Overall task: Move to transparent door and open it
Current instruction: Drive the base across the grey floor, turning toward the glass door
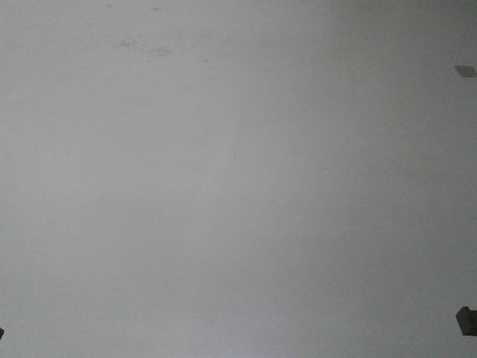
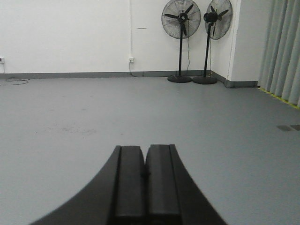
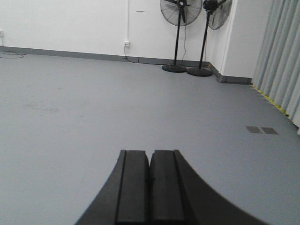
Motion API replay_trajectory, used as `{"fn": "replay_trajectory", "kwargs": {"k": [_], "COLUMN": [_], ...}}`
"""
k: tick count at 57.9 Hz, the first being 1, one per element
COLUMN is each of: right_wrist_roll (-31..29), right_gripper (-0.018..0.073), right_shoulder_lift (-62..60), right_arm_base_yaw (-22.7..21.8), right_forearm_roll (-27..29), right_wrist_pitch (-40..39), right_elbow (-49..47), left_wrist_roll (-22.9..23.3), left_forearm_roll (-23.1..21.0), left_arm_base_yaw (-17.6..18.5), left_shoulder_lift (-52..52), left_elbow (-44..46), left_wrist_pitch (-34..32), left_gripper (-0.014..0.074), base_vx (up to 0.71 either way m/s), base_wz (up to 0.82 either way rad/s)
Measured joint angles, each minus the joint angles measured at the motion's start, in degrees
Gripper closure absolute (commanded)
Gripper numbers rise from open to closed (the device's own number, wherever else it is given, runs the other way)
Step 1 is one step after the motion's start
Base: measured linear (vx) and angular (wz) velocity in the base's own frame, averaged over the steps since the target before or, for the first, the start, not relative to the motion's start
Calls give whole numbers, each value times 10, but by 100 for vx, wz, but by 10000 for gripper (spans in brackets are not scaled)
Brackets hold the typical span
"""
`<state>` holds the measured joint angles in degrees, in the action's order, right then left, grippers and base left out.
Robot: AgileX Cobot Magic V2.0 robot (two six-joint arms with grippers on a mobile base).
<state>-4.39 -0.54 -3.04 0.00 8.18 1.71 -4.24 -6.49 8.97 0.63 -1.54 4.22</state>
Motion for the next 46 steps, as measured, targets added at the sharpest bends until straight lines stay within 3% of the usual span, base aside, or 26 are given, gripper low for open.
{"fn": "replay_trajectory", "kwargs": {"k": [46], "right_wrist_roll": [0], "right_gripper": [564], "right_shoulder_lift": [0], "right_arm_base_yaw": [0], "right_forearm_roll": [0], "right_wrist_pitch": [-1], "right_elbow": [0], "left_wrist_roll": [0], "left_forearm_roll": [0], "left_arm_base_yaw": [0], "left_shoulder_lift": [0], "left_elbow": [0], "left_wrist_pitch": [0], "left_gripper": [601], "base_vx": [54], "base_wz": [29]}}
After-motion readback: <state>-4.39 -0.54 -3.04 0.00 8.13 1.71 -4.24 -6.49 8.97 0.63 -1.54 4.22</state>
